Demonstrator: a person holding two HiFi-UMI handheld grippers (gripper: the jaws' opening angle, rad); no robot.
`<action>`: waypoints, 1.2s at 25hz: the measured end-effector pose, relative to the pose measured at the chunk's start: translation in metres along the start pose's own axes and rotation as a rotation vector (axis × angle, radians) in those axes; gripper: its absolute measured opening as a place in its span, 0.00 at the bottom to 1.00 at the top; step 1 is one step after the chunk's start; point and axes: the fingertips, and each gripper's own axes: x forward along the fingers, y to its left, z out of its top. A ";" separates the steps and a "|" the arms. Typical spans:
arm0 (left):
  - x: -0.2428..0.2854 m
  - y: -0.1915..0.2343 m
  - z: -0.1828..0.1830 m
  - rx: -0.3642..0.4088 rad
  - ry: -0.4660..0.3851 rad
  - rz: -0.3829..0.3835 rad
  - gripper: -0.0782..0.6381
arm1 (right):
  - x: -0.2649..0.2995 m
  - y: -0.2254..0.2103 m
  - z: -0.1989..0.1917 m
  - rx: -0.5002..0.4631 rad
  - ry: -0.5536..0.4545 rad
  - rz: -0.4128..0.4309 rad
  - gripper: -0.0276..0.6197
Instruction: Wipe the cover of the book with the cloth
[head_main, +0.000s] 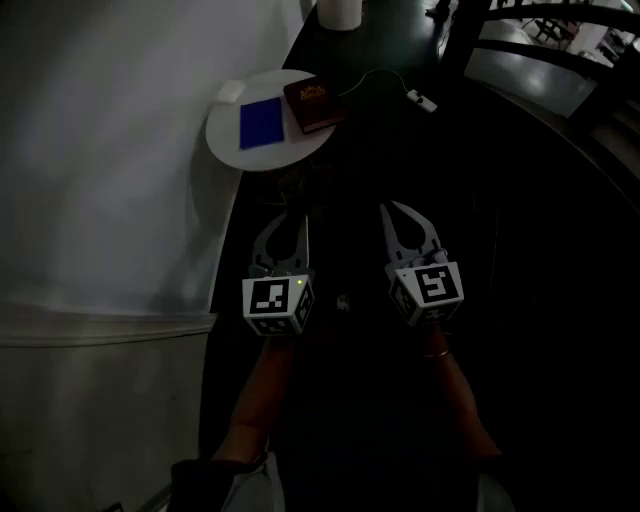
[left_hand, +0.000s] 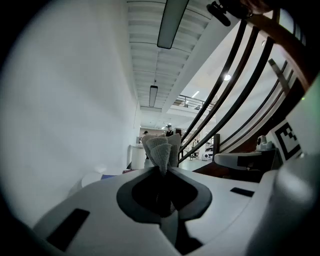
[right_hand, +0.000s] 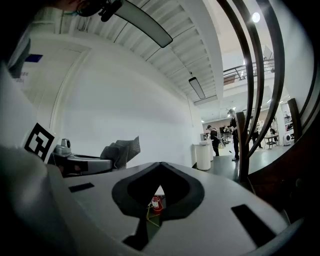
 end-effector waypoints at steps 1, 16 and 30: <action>0.001 0.000 -0.001 0.001 0.000 0.000 0.16 | 0.000 -0.001 -0.001 0.000 0.000 -0.002 0.09; 0.069 0.037 0.004 -0.015 0.019 0.003 0.16 | 0.069 -0.035 0.000 0.005 0.038 -0.016 0.09; 0.103 0.069 0.007 -0.034 0.017 0.001 0.16 | 0.106 -0.047 -0.010 0.012 0.075 -0.021 0.09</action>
